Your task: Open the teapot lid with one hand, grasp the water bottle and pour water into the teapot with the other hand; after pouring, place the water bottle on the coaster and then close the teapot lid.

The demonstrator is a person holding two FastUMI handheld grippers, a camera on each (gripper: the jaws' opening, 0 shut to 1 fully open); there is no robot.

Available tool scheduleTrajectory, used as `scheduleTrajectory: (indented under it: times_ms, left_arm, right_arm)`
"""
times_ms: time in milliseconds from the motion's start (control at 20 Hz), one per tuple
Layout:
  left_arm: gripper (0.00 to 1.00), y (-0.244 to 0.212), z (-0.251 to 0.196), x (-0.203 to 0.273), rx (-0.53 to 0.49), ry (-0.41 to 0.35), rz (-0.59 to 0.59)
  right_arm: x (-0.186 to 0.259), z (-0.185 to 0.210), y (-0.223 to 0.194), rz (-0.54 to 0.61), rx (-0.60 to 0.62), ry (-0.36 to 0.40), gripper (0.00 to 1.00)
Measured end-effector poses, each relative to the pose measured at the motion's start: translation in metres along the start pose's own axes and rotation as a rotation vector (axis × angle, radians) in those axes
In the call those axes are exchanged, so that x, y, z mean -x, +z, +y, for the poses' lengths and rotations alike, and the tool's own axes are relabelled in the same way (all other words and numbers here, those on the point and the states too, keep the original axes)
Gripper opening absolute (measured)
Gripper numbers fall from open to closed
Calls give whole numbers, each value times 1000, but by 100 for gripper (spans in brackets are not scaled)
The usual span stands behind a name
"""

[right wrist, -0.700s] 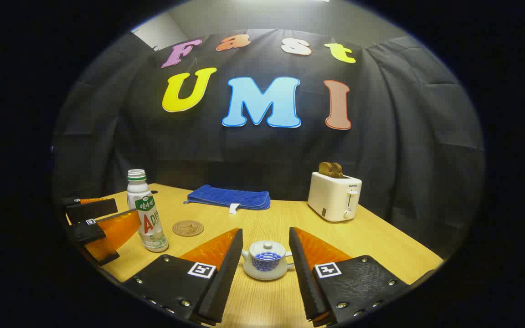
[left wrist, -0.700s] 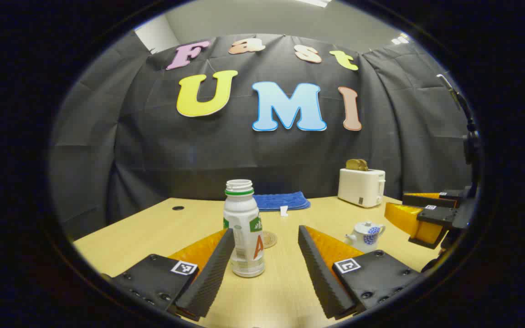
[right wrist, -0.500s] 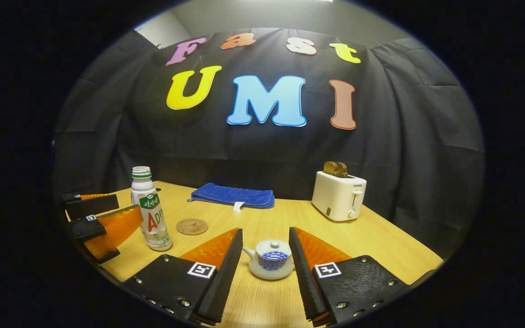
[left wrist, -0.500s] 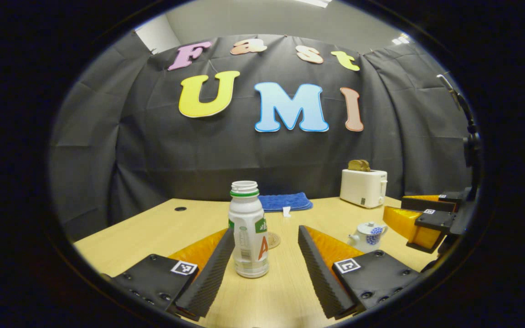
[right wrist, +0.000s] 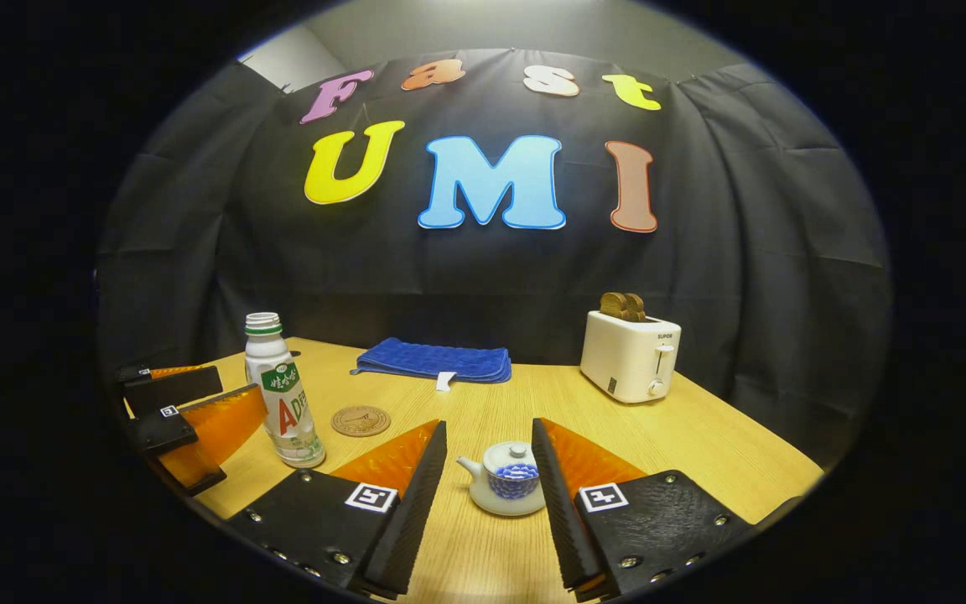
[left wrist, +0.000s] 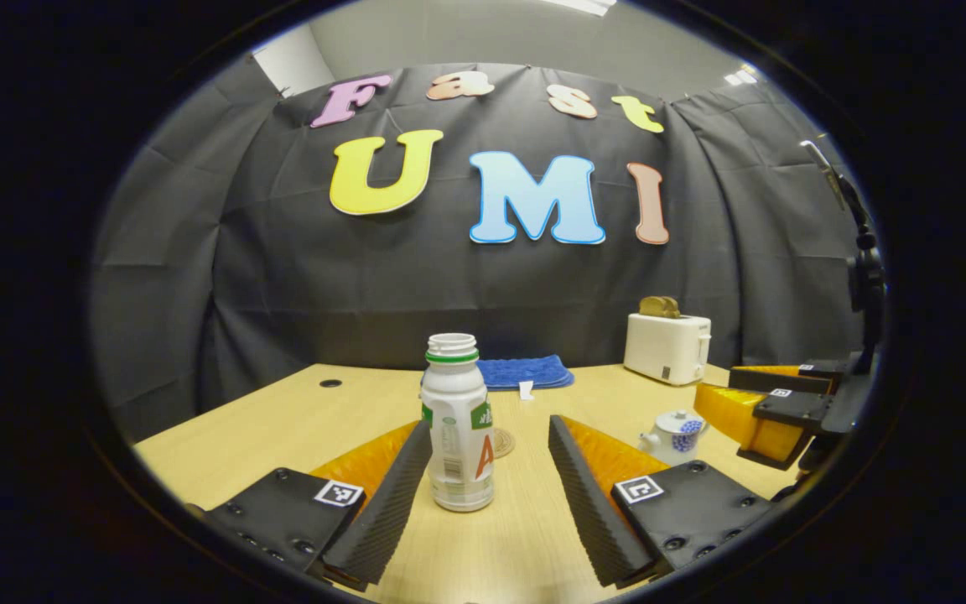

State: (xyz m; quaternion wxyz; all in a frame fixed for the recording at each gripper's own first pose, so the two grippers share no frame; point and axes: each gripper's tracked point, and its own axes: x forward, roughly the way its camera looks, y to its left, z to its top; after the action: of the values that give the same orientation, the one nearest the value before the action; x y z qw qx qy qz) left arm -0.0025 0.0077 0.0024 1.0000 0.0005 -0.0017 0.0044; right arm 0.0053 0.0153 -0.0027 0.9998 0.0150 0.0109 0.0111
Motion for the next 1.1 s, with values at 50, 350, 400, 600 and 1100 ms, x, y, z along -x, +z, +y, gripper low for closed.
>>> scheduleTrajectory:
  times_ms: [50,350,400,600,1100]
  left_arm:
    - [99,0,0,0,-1,2,-1]
    - [98,-1,-3,1,2,-7,3]
    - [98,0,-3,1,3,-9,2]
    - [99,0,-1,1,0,-7,1]
    - [99,-5,6,-2,11,1,14]
  right_arm:
    - [-1,-1,0,3,-2,-3,64]
    - [-15,-8,-8,34,-27,-9,64]
    - [-21,-10,-11,42,-31,-9,64]
    - [-45,-10,-29,104,-59,20,64]
    - [-71,-23,-46,151,-66,-17,31]
